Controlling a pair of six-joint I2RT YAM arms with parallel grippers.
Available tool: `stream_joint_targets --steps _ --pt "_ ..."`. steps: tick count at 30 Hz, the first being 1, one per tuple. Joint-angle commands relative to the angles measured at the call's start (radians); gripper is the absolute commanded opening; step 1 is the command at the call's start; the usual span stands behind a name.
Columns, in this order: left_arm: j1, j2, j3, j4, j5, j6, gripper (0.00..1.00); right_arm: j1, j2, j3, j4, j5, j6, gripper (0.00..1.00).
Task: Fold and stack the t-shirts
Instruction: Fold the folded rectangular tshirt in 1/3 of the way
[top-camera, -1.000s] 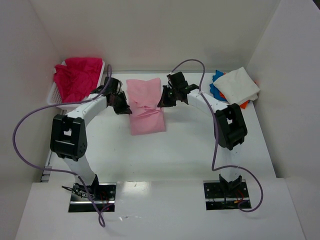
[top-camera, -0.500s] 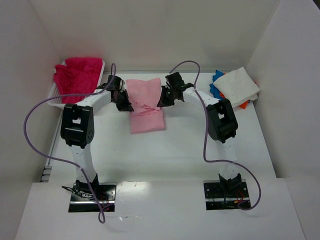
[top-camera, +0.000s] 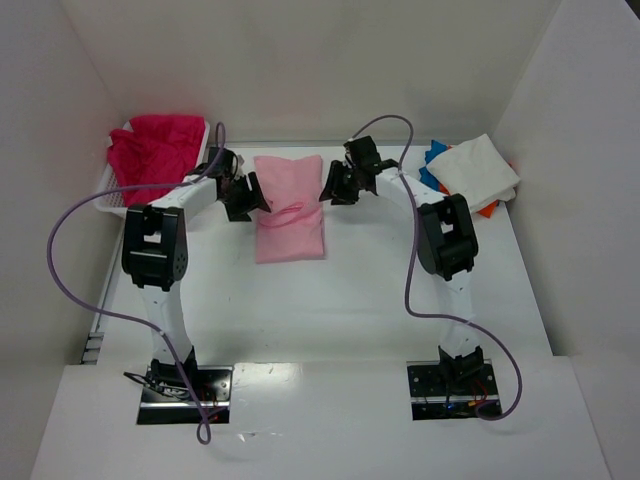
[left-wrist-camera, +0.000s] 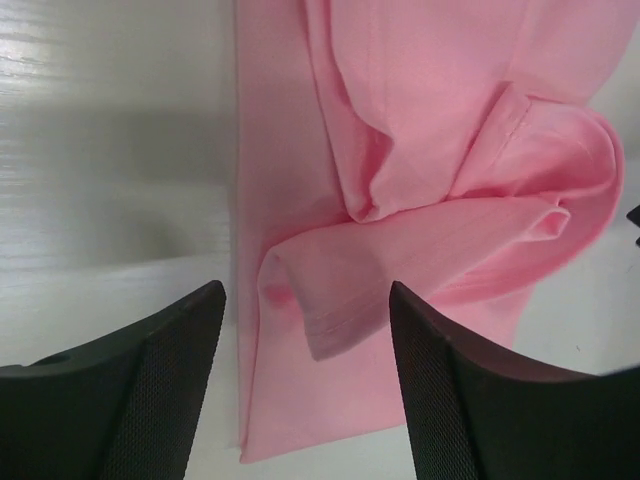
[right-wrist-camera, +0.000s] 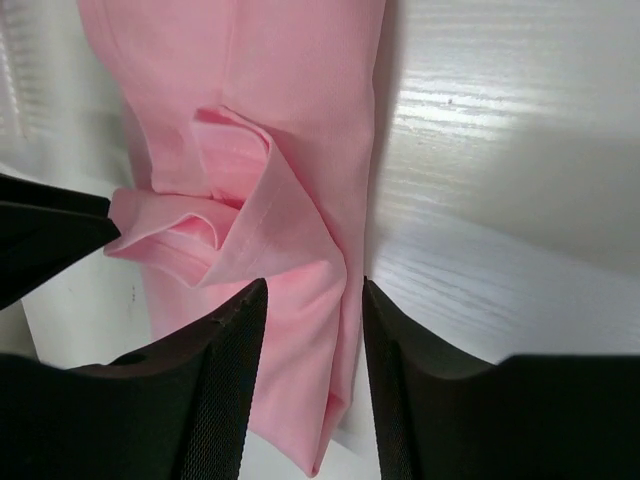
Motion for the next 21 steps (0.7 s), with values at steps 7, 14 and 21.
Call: stream_joint_targets --steps 7,14,21 --pt "0.001 -0.274 -0.072 0.113 0.057 0.047 0.74 -0.006 -0.216 -0.113 0.093 -0.019 -0.017 0.14" --pt "-0.045 -0.357 -0.269 0.215 0.196 -0.010 0.18 0.044 -0.226 -0.218 0.135 -0.060 -0.008 0.05" --pt "-0.085 -0.327 -0.394 0.262 0.176 -0.048 0.01 0.092 -0.126 -0.192 0.135 -0.063 -0.008 0.05"
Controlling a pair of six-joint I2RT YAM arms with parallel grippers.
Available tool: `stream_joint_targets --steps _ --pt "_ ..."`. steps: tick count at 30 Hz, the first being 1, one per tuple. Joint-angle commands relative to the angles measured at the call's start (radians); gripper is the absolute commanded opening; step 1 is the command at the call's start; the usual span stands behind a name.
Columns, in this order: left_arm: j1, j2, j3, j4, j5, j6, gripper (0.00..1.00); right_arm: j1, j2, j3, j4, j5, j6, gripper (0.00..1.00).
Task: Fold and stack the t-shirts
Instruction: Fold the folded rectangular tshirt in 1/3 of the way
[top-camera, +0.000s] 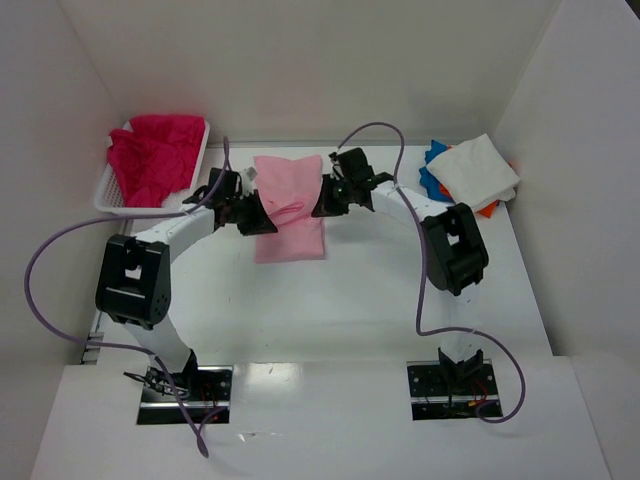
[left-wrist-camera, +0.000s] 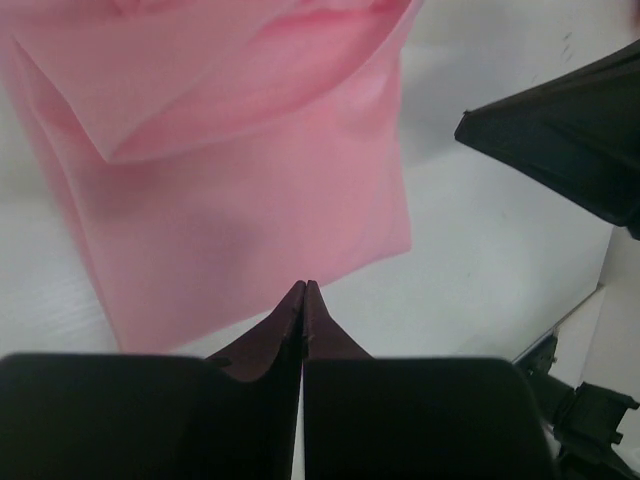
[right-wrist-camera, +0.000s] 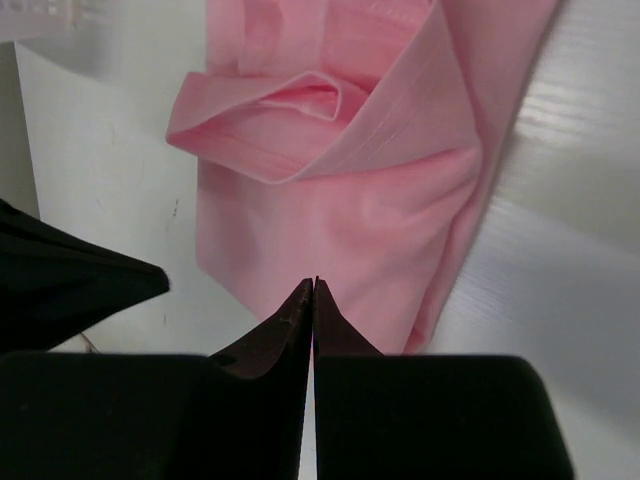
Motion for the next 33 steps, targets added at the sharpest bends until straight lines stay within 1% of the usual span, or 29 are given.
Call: stream_joint_targets --steps 1,4,6,11,17,20,24,25,28,29,30,32,33 --pt "-0.004 0.041 -0.026 0.056 0.017 -0.023 0.01 0.014 0.066 0.032 0.038 -0.023 -0.004 0.05" --pt "-0.004 0.092 -0.024 0.056 0.004 -0.021 0.01 0.014 0.102 0.069 0.035 -0.023 -0.004 0.05" --pt "-0.004 0.124 -0.011 0.056 -0.007 -0.014 0.01 0.016 0.137 0.108 0.022 -0.023 -0.007 0.07" --pt "-0.004 0.222 0.085 0.045 -0.073 -0.003 0.03 0.023 0.225 0.217 -0.022 -0.023 -0.017 0.07" --pt "-0.004 0.290 0.183 0.045 -0.083 0.005 0.08 0.023 0.272 0.324 -0.052 -0.010 -0.017 0.08" --pt "0.006 0.329 0.226 0.045 -0.116 0.005 0.09 0.023 0.311 0.375 -0.052 -0.001 -0.017 0.11" --pt "0.026 0.342 0.251 0.084 -0.163 0.005 0.17 0.005 0.364 0.458 -0.084 -0.001 -0.017 0.11" --pt "0.034 0.342 0.251 0.097 -0.172 0.005 0.22 0.004 0.376 0.468 -0.085 -0.001 -0.017 0.11" --pt "0.035 0.360 0.284 0.119 -0.216 0.005 0.32 -0.005 0.386 0.492 -0.085 0.006 -0.007 0.11" --pt "0.042 0.382 0.310 0.119 -0.226 0.005 0.38 -0.005 0.386 0.492 -0.085 0.008 -0.007 0.11" --pt "0.044 0.396 0.327 0.119 -0.228 0.012 0.41 -0.015 0.394 0.500 -0.085 0.008 -0.007 0.11" --pt "0.044 0.430 0.355 0.119 -0.238 0.014 0.44 -0.026 0.396 0.502 -0.085 0.008 -0.007 0.11" --pt "0.044 0.432 0.368 0.119 -0.238 0.021 0.48 -0.028 0.396 0.502 -0.085 0.017 -0.007 0.11"
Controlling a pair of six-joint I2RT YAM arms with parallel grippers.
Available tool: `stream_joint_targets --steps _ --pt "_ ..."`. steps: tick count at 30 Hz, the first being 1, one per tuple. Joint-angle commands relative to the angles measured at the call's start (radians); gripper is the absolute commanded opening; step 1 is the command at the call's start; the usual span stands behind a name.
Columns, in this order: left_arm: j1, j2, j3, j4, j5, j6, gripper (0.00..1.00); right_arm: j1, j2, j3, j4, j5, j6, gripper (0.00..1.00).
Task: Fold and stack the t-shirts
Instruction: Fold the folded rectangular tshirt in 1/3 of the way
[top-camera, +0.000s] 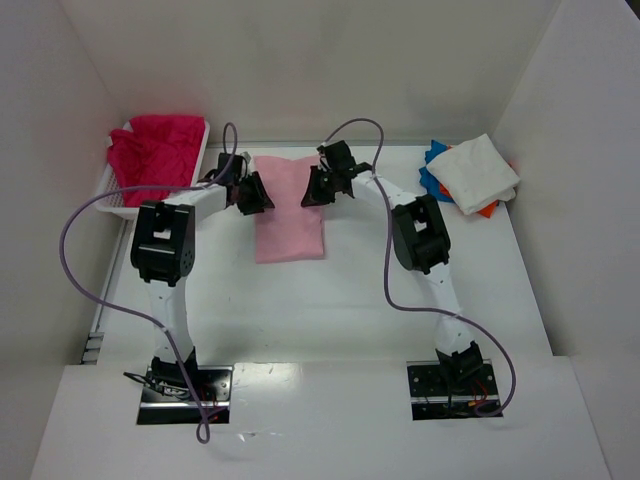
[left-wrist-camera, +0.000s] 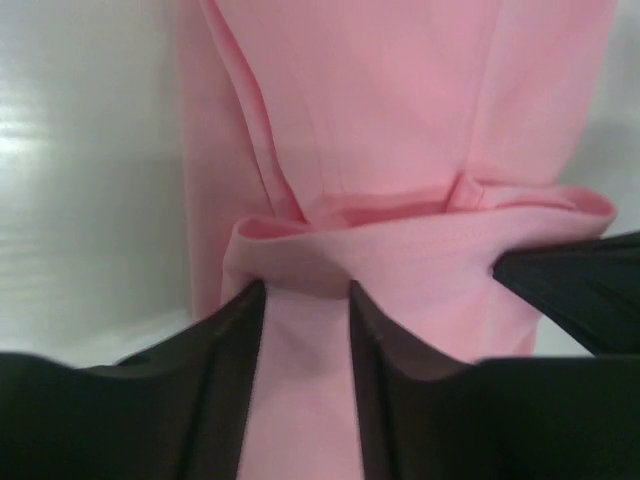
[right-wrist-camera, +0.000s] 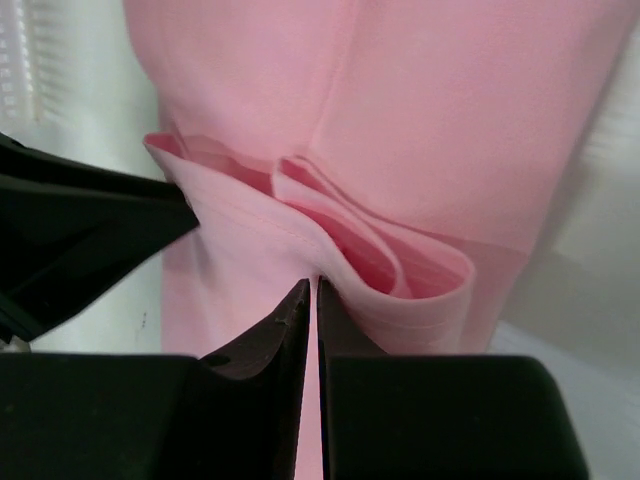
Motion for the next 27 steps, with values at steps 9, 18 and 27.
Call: stream_joint_targets --steps 9,18,27 --pt "0.020 -0.090 0.056 0.008 -0.045 0.090 0.72 -0.099 -0.120 -0.060 0.002 0.081 -0.038 0.17" --pt "0.029 -0.392 -0.190 -0.079 0.032 0.069 0.80 -0.108 -0.427 -0.415 0.063 0.081 -0.032 0.60" --pt "0.016 -0.559 -0.519 -0.107 0.012 -0.003 0.81 -0.001 -0.599 -0.771 0.136 0.070 0.007 0.72"
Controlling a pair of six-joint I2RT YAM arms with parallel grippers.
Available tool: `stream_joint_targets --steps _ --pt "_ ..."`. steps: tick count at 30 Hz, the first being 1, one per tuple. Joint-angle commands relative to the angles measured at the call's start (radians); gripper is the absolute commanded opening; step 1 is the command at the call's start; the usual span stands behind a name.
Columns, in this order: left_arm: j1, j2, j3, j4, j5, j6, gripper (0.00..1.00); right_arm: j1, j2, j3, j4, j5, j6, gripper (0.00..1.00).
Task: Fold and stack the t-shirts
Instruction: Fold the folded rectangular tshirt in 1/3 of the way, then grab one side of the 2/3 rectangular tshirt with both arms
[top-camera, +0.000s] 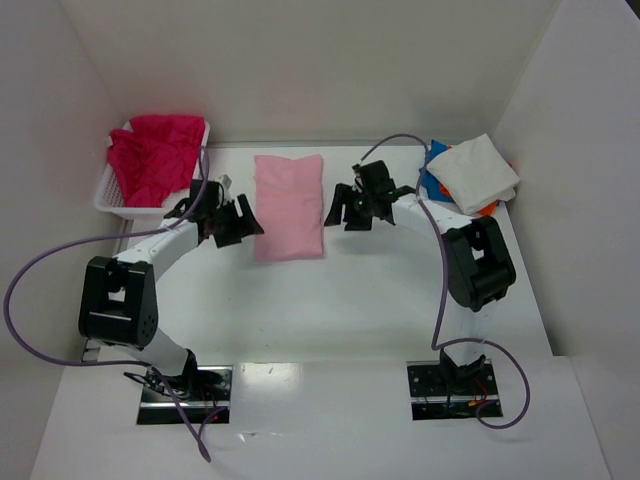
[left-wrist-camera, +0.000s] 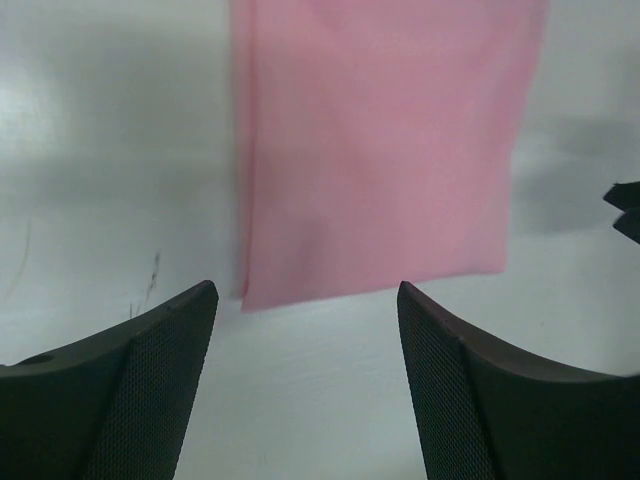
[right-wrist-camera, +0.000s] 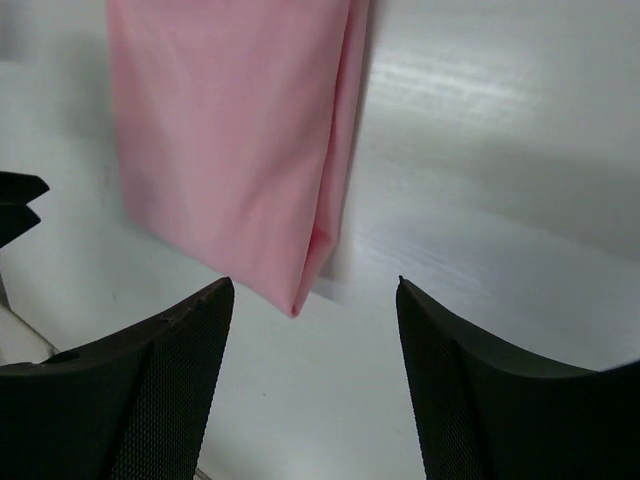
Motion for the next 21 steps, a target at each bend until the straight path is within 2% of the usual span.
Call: stream_joint_targets --steps 1,6,14,16,21 --pt "-0.013 -0.014 -0.078 -0.026 -0.004 -0.030 0.81 0.061 -0.025 -0.096 0.065 -0.011 0.027 0.72" --pt "-0.034 0.016 -0.088 -0.018 -0.034 -0.040 0.80 0.097 0.005 -0.121 0.082 -0.018 0.046 0.72" --pt "-0.034 0.112 -0.088 0.043 -0.010 -0.040 0.75 0.103 0.048 -0.089 0.110 -0.018 0.062 0.67" --pt "-0.034 0.149 -0.072 0.054 -0.002 -0.040 0.70 0.103 0.082 -0.072 0.110 -0.018 0.062 0.62" --pt "-0.034 0.181 -0.048 0.054 0.007 -0.029 0.67 0.103 0.117 -0.063 0.128 -0.048 0.074 0.50"
